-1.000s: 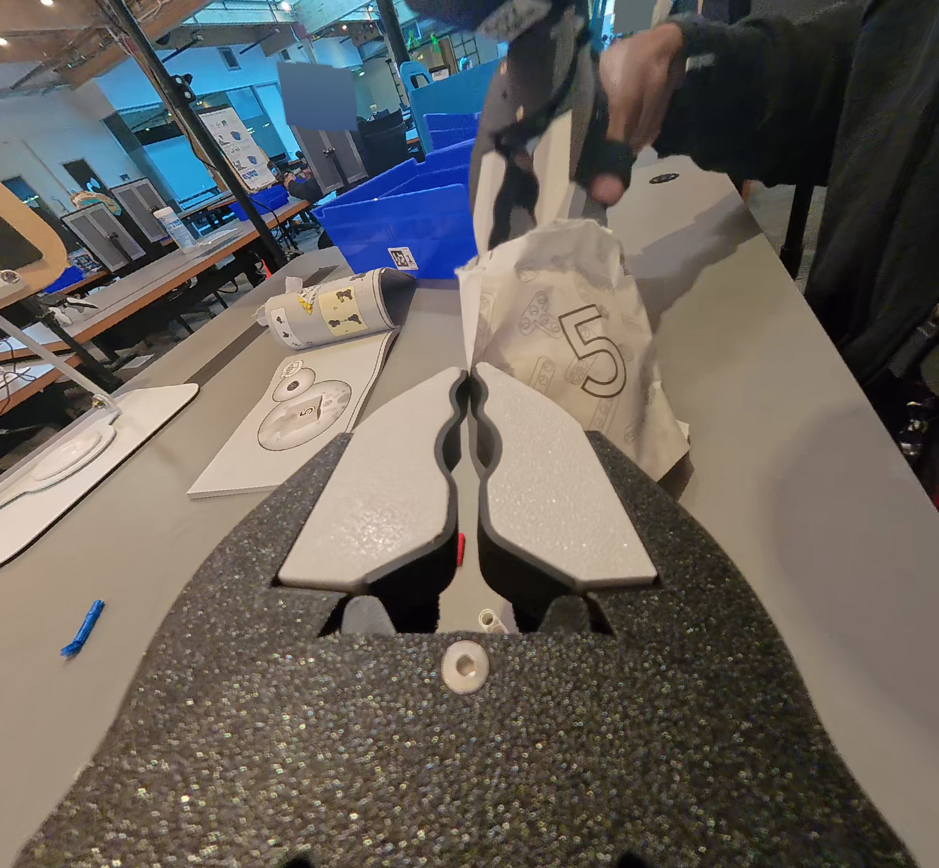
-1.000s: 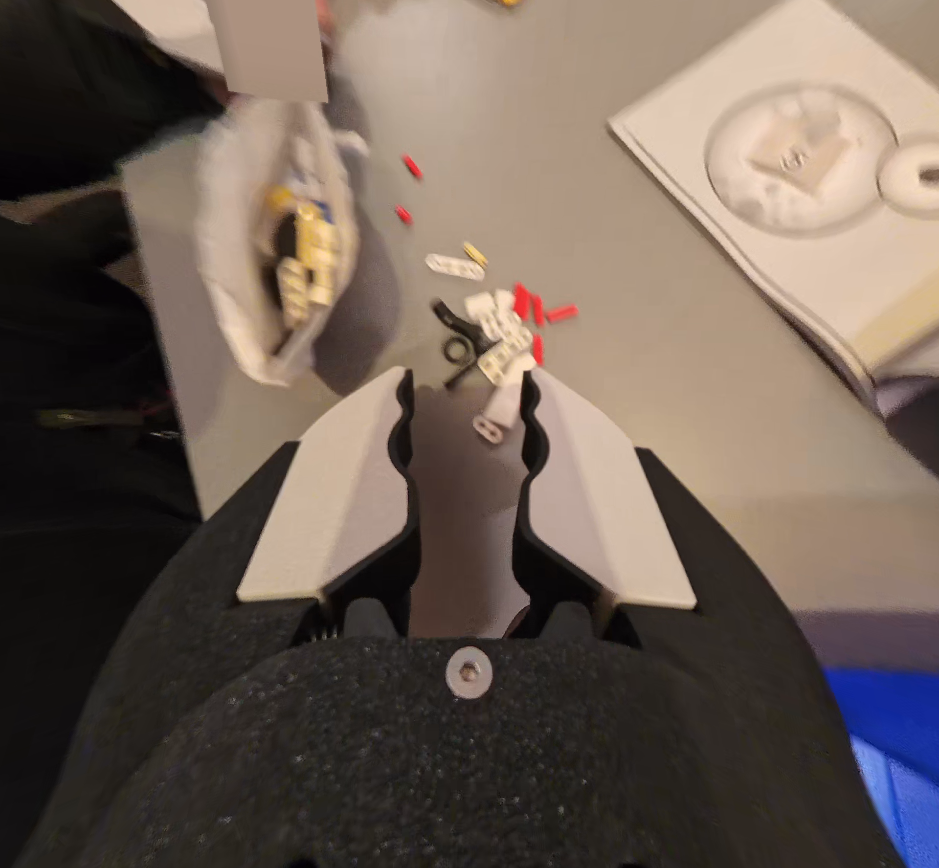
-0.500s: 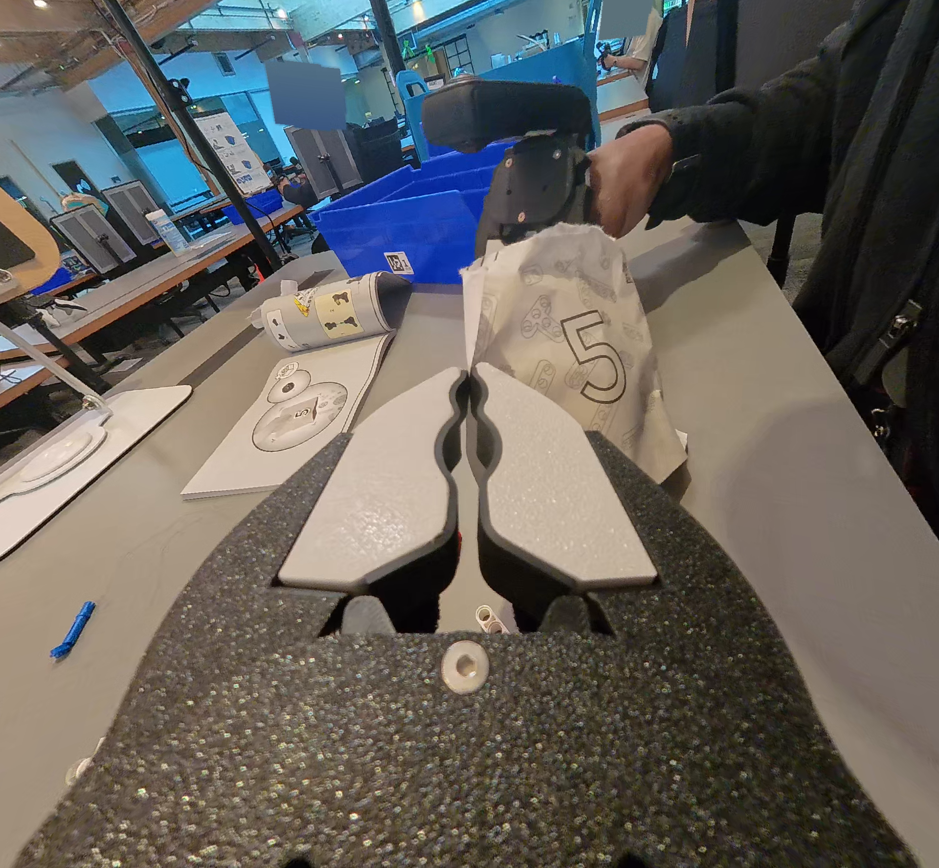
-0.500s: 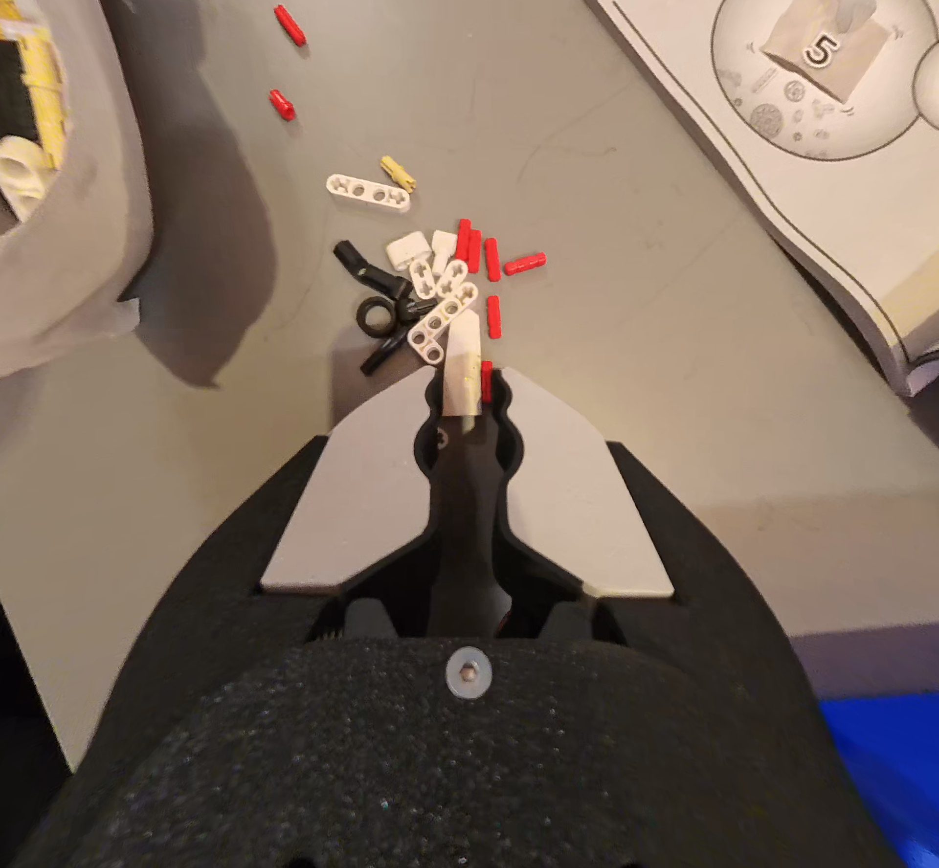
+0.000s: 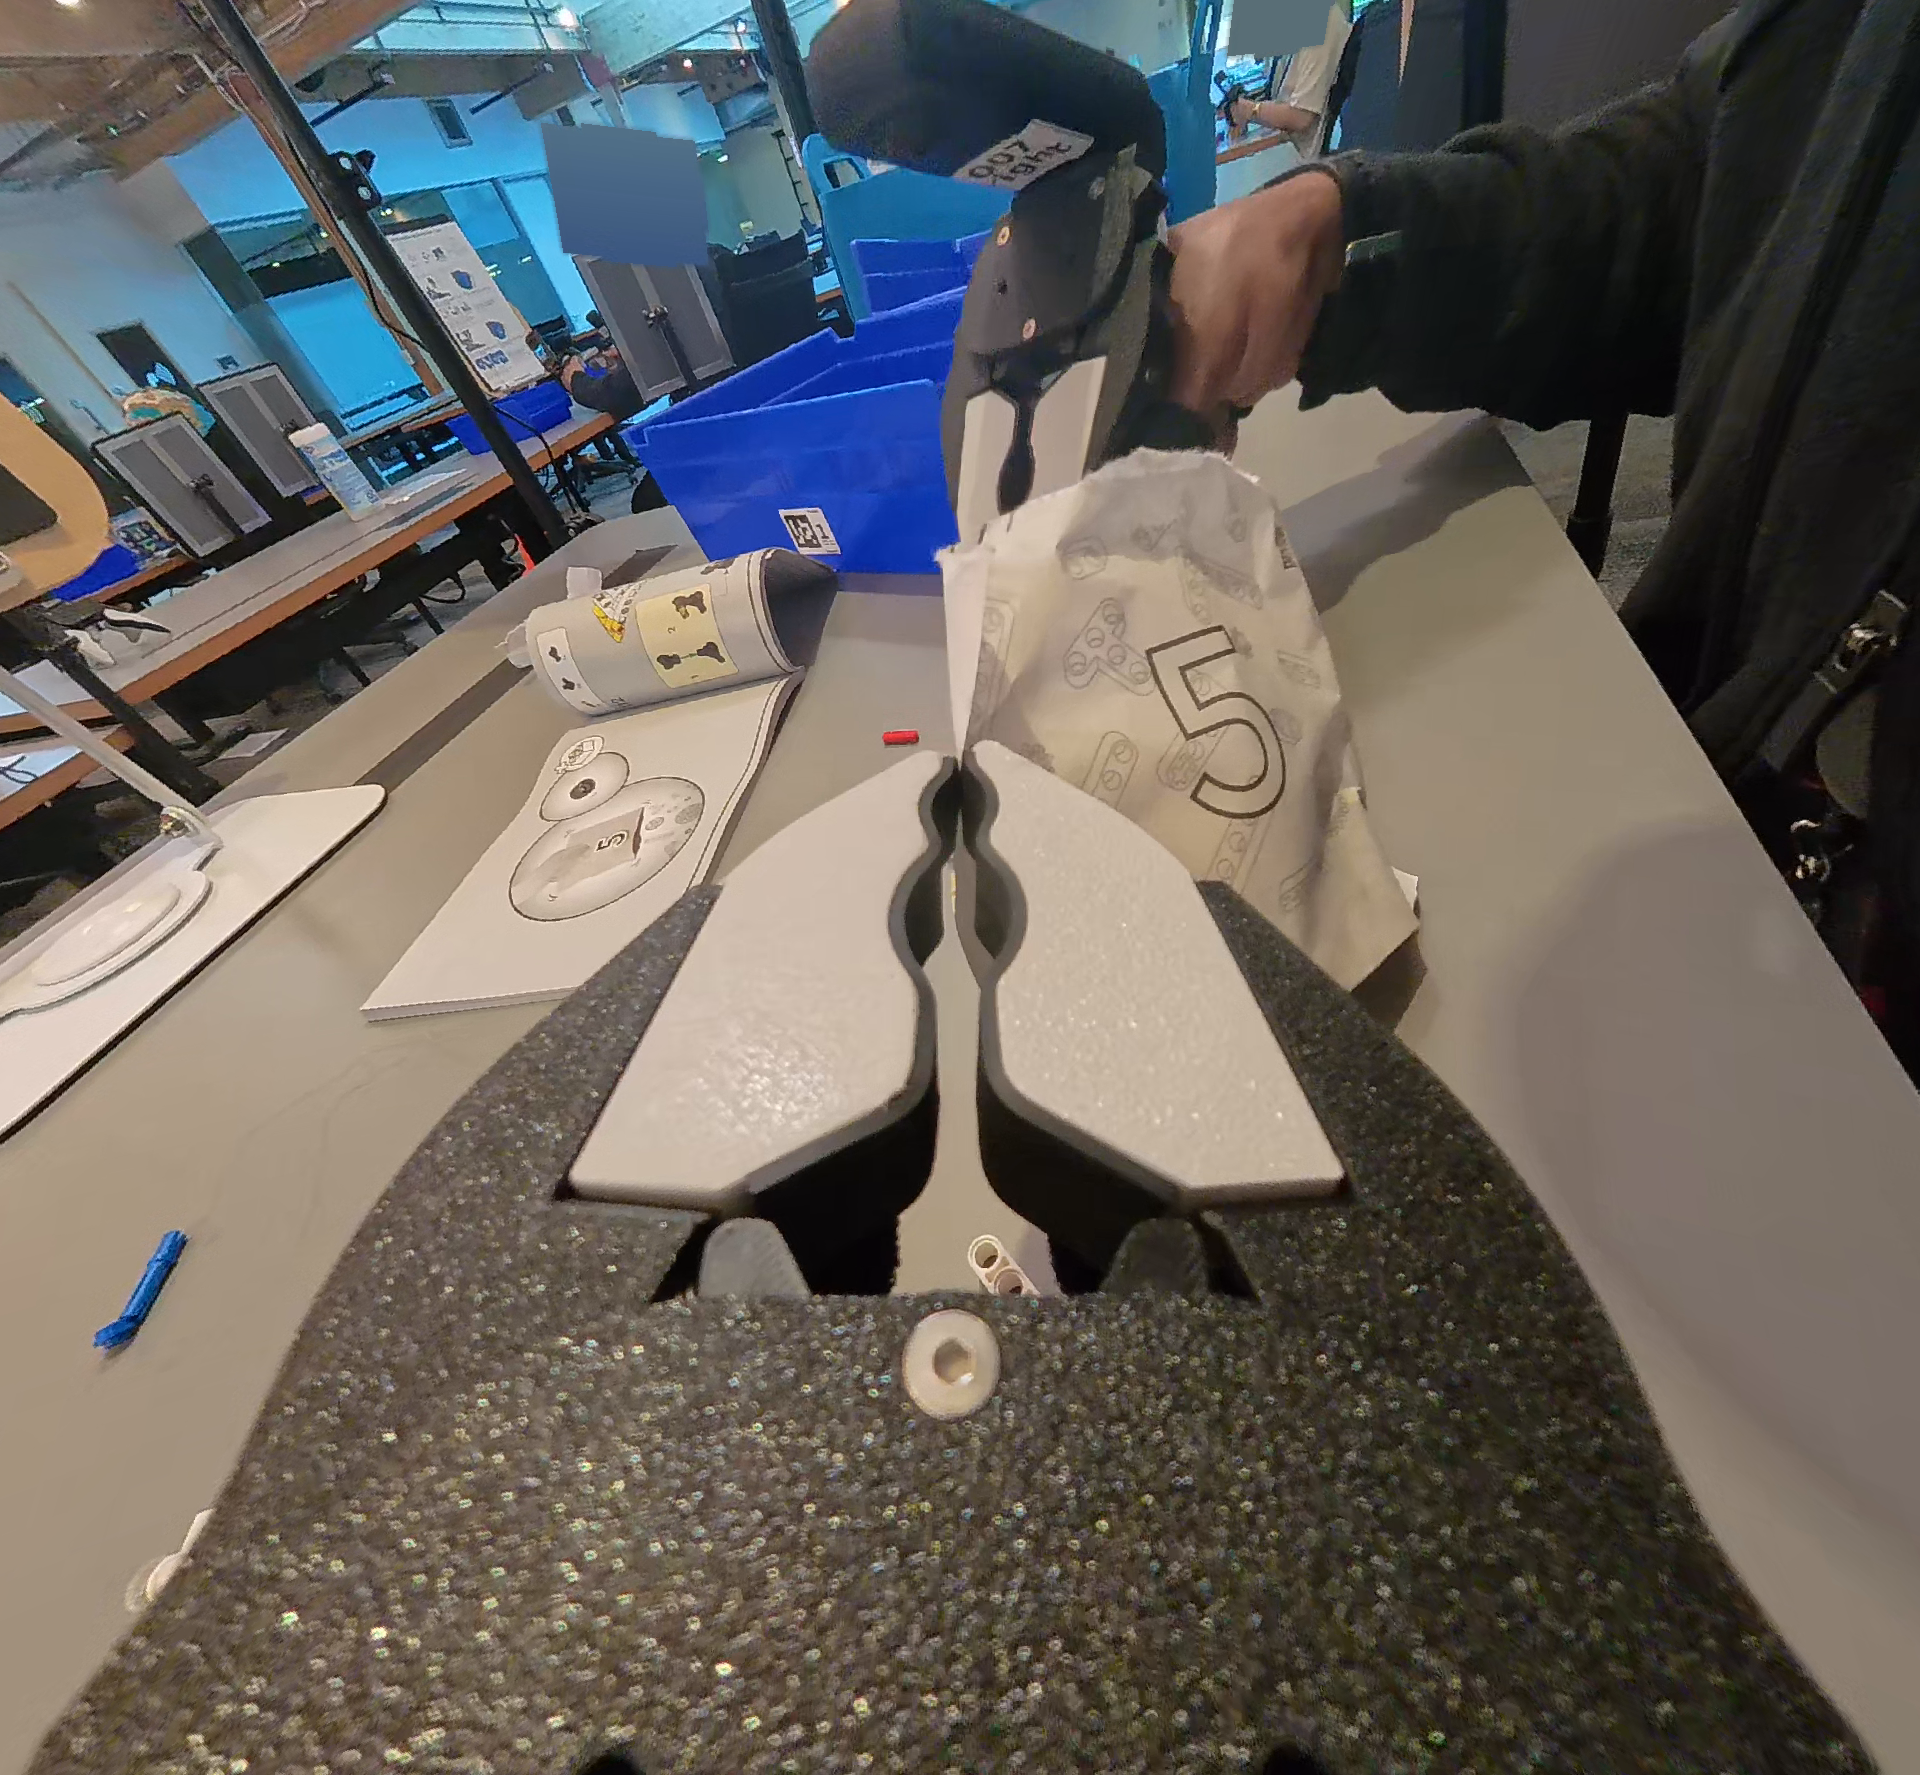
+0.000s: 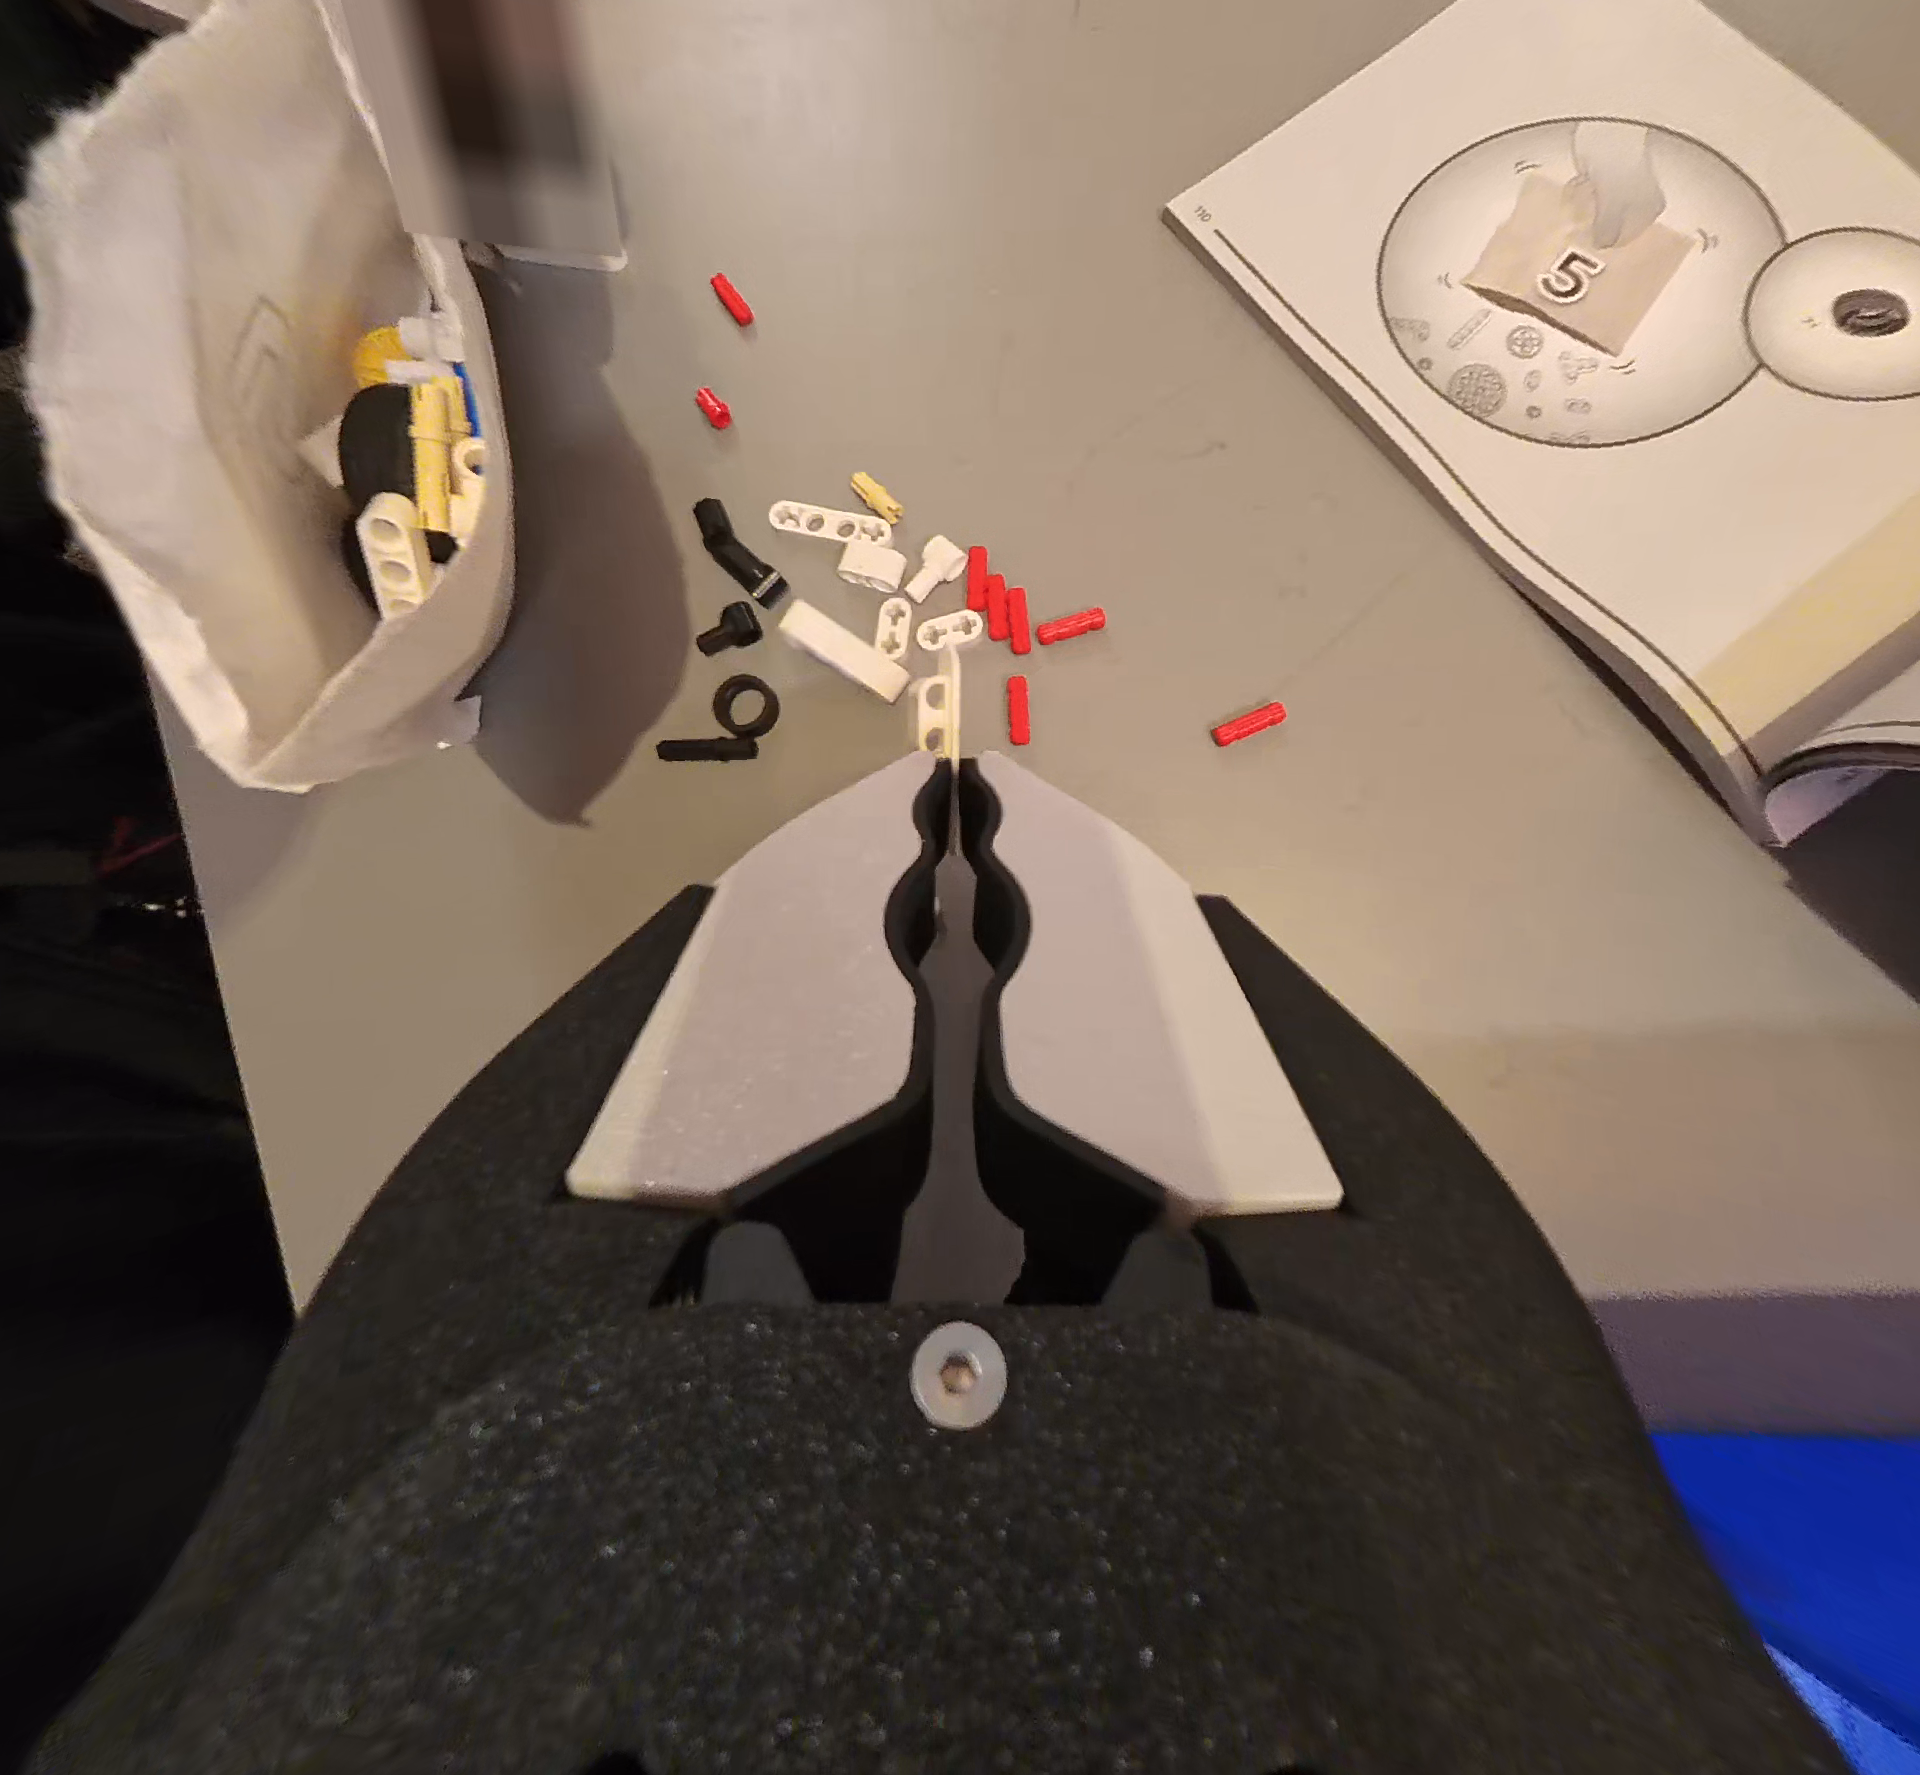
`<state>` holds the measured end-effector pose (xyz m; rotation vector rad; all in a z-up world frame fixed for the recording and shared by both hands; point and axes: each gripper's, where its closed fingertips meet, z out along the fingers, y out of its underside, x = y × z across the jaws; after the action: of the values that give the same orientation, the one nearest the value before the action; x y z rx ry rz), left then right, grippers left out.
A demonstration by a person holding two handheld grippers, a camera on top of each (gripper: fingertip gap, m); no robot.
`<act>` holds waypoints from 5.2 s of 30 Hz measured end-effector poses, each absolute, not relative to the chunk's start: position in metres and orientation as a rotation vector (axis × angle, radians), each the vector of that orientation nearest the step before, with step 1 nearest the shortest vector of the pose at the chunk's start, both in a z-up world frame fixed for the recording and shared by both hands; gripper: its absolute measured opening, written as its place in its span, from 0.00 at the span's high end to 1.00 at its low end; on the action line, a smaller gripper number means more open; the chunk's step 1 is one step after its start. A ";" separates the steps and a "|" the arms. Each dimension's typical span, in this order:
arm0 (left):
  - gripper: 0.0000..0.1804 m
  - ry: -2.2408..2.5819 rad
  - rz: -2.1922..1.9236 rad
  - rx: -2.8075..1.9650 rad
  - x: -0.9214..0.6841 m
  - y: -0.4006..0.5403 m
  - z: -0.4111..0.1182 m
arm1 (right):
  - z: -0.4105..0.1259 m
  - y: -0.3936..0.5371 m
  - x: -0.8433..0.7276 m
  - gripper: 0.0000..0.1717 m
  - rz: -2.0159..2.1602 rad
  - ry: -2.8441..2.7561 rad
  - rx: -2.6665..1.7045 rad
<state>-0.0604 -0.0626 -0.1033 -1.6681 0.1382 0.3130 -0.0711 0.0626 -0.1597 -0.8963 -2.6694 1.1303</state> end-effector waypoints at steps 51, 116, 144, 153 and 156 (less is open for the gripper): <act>1.00 0.140 0.379 -1.676 -0.053 -0.076 -0.104 | -0.092 -0.012 -0.028 0.86 1.438 -2.819 -0.518; 1.00 0.133 0.382 -1.661 -0.045 -0.084 -0.100 | -0.197 0.015 -0.043 0.86 0.961 -2.889 -0.386; 1.00 0.124 0.384 -1.702 -0.048 -0.079 -0.107 | -0.163 0.014 -0.057 0.99 1.084 -2.821 -0.399; 1.00 0.120 0.394 -1.703 -0.047 -0.080 -0.107 | -0.159 0.040 -0.069 0.99 1.065 -2.716 -0.600; 1.00 0.121 0.395 -1.703 -0.047 -0.080 -0.107 | -0.155 0.058 -0.071 0.98 1.103 -2.633 -0.740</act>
<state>-0.0473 -0.0797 -0.1066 -1.7034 0.1208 0.3951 -0.0710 0.0582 -0.1546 -0.7398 -2.6332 1.1026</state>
